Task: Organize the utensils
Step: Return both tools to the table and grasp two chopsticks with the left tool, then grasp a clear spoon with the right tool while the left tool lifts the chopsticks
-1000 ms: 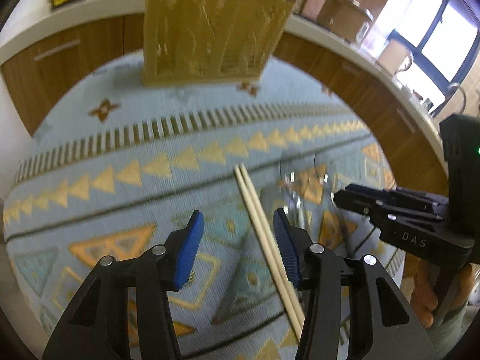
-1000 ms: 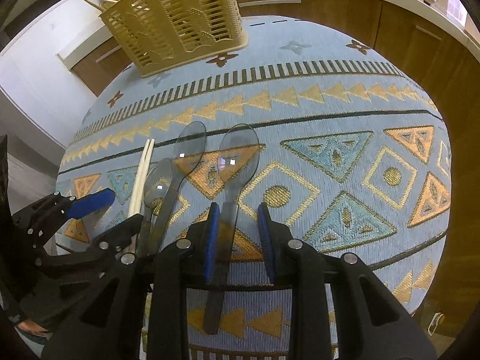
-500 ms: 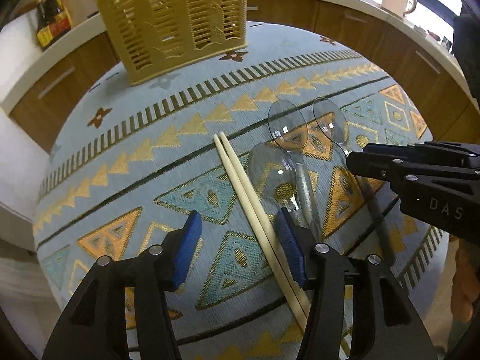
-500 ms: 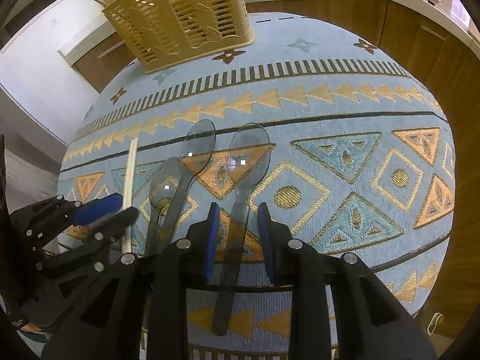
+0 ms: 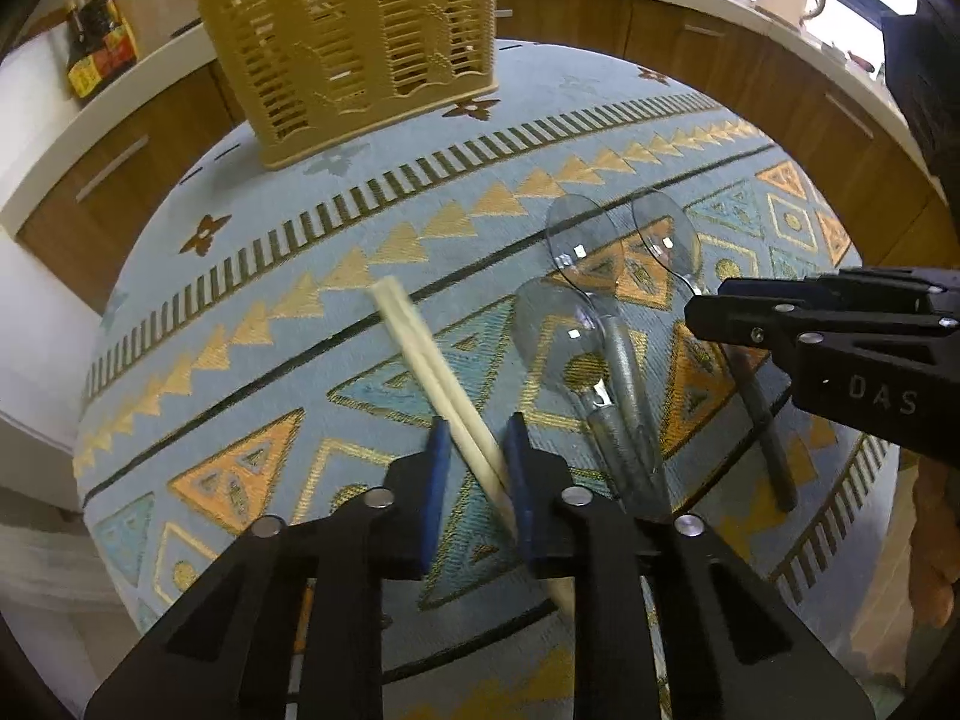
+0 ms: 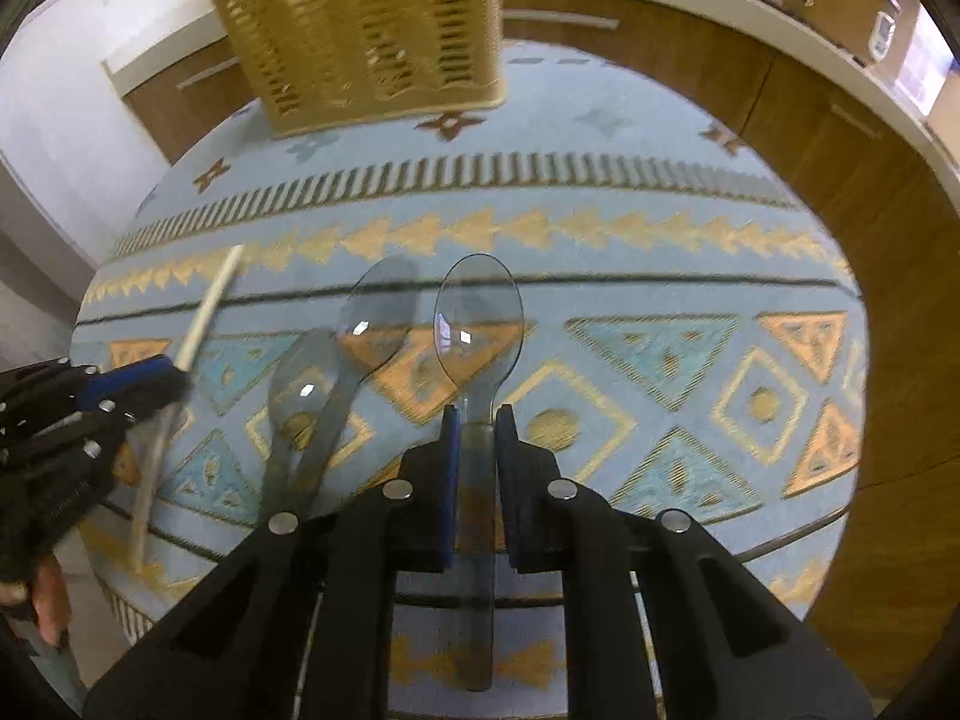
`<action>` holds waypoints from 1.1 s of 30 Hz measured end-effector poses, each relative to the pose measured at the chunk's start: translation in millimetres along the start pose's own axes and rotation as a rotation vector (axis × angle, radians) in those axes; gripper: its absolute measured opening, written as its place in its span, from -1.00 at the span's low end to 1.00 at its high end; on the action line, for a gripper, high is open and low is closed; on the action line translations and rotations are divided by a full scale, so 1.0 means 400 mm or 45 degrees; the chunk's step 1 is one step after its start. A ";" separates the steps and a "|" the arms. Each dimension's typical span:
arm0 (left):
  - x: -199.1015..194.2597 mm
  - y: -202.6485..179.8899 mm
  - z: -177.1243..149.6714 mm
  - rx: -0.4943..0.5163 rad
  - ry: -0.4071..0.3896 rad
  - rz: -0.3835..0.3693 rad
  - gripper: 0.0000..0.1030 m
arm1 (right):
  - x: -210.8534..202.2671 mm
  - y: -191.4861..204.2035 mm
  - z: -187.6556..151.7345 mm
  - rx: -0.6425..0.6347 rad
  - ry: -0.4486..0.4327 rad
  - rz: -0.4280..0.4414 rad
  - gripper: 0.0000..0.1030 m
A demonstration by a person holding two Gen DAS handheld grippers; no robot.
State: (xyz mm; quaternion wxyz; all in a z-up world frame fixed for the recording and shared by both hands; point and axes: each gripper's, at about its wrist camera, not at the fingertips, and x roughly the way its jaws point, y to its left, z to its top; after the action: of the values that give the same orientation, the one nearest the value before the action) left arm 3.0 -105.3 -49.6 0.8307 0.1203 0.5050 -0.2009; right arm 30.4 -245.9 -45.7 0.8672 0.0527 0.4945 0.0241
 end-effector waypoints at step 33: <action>0.026 0.166 0.053 -0.092 0.102 -0.029 -0.54 | -0.462 -0.028 -0.408 -0.066 0.094 0.060 -0.81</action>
State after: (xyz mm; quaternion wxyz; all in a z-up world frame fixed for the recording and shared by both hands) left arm 54.2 -56.8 -49.2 0.8113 0.0925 0.5463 -0.1868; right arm -204.3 -263.2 28.9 0.8486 0.0407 0.5240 0.0592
